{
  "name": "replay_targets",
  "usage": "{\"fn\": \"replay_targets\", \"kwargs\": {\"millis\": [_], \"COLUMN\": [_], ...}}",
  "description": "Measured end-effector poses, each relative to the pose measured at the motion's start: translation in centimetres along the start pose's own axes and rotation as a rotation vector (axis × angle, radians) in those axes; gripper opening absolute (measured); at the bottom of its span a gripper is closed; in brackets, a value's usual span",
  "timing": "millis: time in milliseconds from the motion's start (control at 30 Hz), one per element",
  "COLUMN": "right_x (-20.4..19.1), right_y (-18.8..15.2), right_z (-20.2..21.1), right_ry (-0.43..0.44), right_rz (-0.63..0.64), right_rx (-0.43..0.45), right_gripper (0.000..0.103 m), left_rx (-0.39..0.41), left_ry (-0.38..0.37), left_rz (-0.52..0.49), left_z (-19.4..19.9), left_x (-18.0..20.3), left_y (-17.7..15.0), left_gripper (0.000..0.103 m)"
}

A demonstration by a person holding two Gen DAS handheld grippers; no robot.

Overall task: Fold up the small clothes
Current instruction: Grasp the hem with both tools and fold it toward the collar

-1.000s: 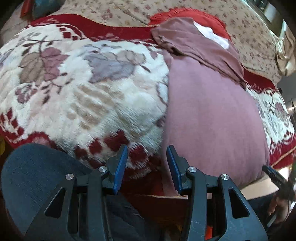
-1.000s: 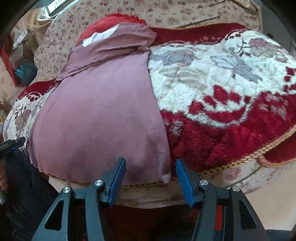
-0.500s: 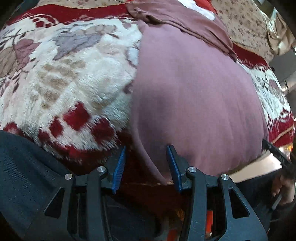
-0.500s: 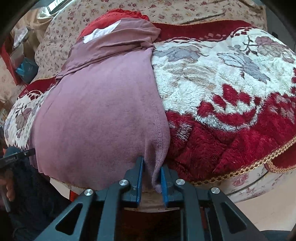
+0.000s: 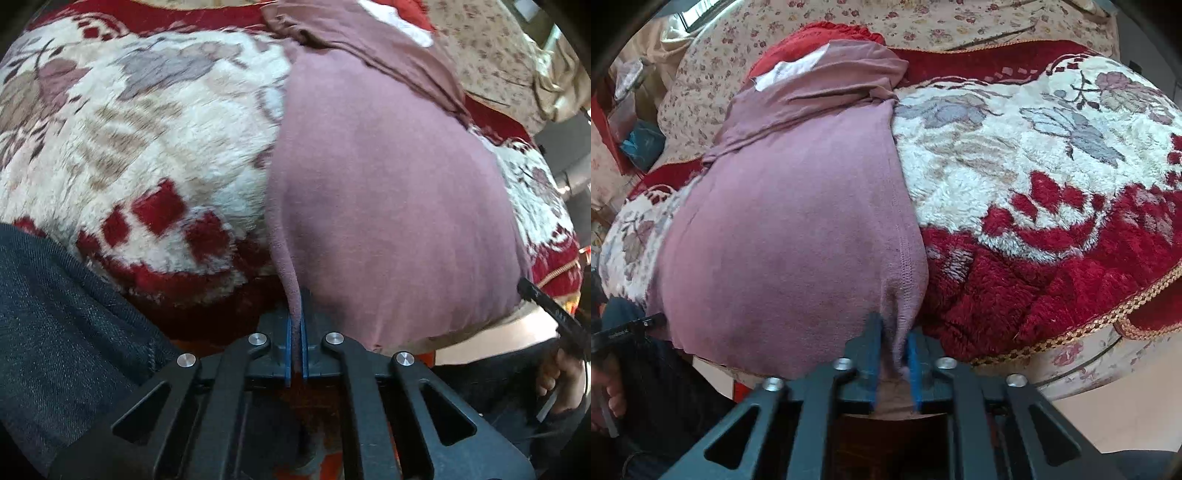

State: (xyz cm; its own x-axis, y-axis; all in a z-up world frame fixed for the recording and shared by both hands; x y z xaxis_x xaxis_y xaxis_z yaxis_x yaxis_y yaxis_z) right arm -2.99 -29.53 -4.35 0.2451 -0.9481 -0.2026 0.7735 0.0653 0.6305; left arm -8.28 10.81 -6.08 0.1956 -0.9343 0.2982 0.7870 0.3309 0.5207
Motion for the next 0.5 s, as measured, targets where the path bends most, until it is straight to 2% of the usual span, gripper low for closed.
{"fn": "replay_targets", "kwargs": {"millis": [133, 233, 367, 500], "right_x": [0.1, 0.3, 0.0, -0.6], "right_y": [0.6, 2.1, 5.0, 9.2], "right_z": [1.4, 3.4, 5.7, 6.1], "right_ry": [0.058, 0.125, 0.177, 0.196], "right_rz": [-0.05, -0.093, -0.087, -0.054], "right_rx": [0.031, 0.097, 0.198, 0.252], "right_gripper": [0.006, 0.006, 0.006, 0.006], "left_rx": [0.035, 0.093, 0.181, 0.252], "left_ry": [-0.072, -0.14, -0.191, -0.231], "left_rz": [-0.013, 0.018, 0.064, 0.141], "left_z": [1.7, 3.3, 5.5, 7.1], "left_x": [0.6, 1.1, 0.8, 0.4], "left_y": [0.2, 1.8, 6.2, 11.5], "left_gripper": [0.002, 0.002, 0.002, 0.002]}}
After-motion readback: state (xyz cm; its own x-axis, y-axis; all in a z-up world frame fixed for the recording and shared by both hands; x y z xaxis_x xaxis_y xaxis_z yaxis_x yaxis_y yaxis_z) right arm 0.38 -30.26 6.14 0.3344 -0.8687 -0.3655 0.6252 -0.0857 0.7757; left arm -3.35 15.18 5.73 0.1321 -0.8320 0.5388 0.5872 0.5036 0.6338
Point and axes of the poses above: each gripper's, at about its wrist camera, not at the fingertips, and z roughly against the way its jaws point, x to its right, y to its top, the point moved 1 cm from there along -z, roughly the way its jaws point, and after that the axes turned 12 degrees about x, right-handed, at the moved point
